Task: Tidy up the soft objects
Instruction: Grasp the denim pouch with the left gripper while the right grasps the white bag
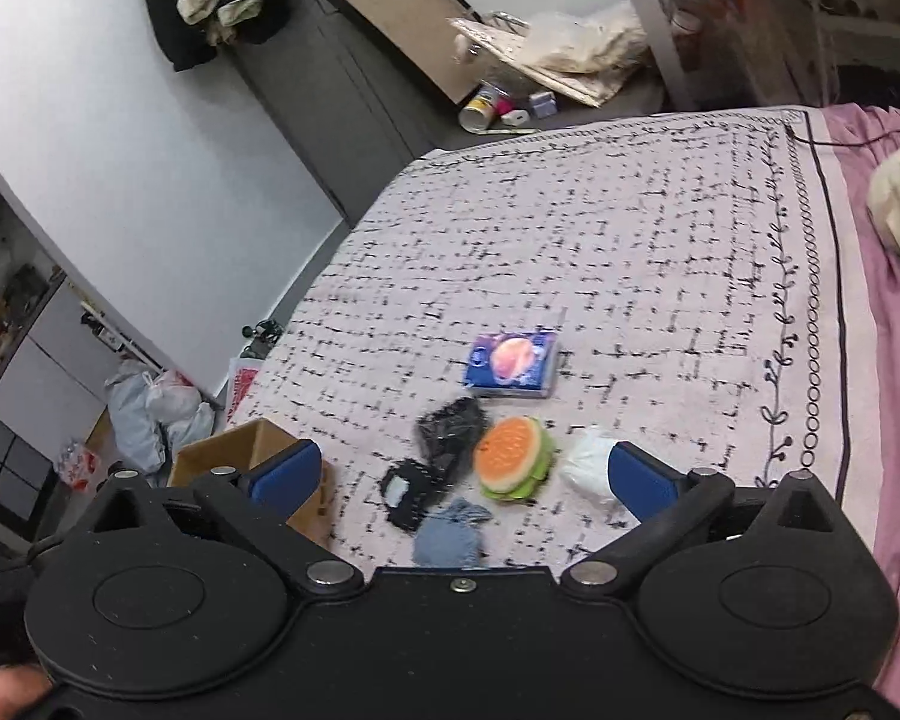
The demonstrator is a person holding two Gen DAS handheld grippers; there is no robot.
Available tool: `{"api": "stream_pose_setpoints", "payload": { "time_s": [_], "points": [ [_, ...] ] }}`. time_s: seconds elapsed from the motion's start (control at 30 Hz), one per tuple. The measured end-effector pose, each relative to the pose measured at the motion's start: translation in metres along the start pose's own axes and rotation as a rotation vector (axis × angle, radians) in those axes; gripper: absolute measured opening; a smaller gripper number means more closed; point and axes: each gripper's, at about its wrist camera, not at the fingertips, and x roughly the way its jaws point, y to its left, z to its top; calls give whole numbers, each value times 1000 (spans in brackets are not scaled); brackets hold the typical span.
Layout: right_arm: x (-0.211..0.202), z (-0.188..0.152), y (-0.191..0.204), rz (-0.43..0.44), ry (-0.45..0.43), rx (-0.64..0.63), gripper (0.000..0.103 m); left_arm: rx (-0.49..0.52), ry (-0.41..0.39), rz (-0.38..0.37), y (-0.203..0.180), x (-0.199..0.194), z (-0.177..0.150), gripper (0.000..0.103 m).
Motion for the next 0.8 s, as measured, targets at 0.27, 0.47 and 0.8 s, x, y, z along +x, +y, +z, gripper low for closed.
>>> {"api": "stream_pose_setpoints", "payload": {
  "time_s": [0.27,0.47,0.8],
  "points": [
    [11,-1,-30,-29,3,31,103,73,47,19,-34,21,-11,83],
    [22,-3,-49,-47,23,73,103,129,54,43,-57,38,-20,83],
    [46,-7,-70,-86,50,83,103,229,128,53,-74,76,-54,83]
  ]
}}
